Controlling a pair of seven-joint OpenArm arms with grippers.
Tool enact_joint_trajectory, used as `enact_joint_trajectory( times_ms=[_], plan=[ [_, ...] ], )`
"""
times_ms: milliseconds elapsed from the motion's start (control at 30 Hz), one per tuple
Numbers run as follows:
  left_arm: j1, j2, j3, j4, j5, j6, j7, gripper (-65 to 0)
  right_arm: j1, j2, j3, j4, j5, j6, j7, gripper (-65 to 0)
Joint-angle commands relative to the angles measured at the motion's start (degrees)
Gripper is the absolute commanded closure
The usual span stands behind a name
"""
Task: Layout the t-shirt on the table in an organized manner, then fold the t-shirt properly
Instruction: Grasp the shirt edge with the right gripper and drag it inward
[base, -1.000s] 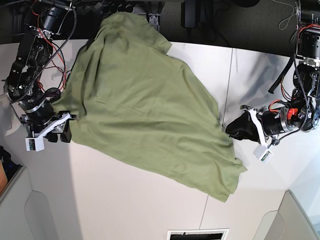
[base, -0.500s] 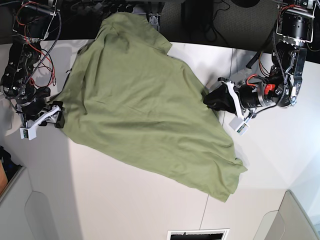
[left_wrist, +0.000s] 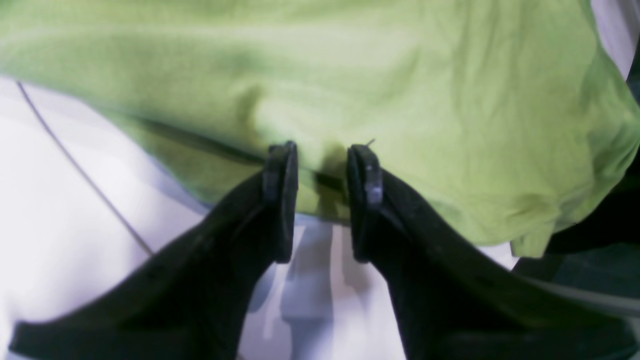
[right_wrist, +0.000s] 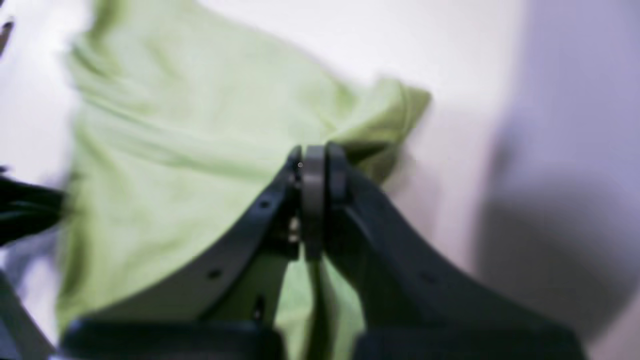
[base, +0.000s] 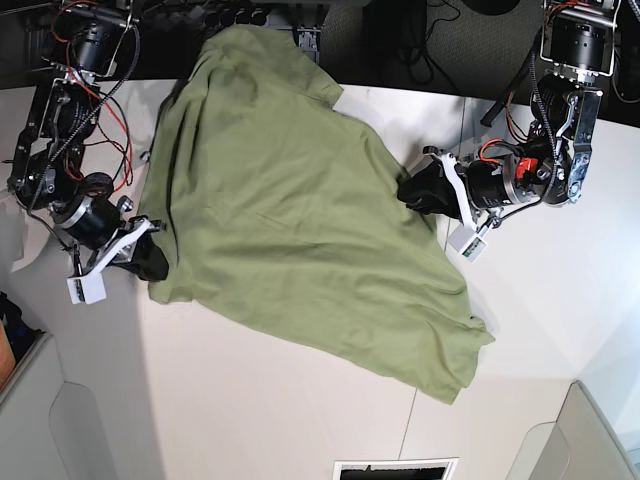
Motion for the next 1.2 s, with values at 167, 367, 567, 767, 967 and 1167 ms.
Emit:
enact_joint_trajectory(
  times_ms=[167,367,567,767,967,1167],
  plan=[
    [-0.81,-0.68,-0.48,0.11,-1.01,-0.52,-0.98,-20.3,-2.47,-0.31,-10.25,9.92,2.47,1.11,-0.33,0.0],
    [-0.81,-0.66,-0.48,-2.45,-1.09,-0.52,-1.05,-20.3,-5.55,-0.31,-25.99,9.46,-5.79,0.15,1.14,-23.8],
    [-0.76,-0.68,-0.48,-2.47,-1.25,-0.52,-0.98,-20.3,-6.78,-0.48,-31.19,9.62,-8.74,-0.26,6.25,-41.8],
    [-0.44,-0.68,-0.48,-2.47,-1.07,-0.52,-0.98,-20.3,-5.53,-3.39,-24.74,11.08,-11.06,-1.07,10.69,-41.8],
    [-0.13,-0.66,-0.48,-2.47,-1.90,-0.52,-1.03,-20.3,-2.16,-5.33,-18.05,8.79,-15.91,-3.85,12.04,-41.8],
    [-0.13,-0.66,-0.48,-2.47,-2.54,-0.52,-1.05,-20.3,-0.70,-5.35,-18.49,-0.94,-17.05,-3.78,13.70,-41.8]
  ],
)
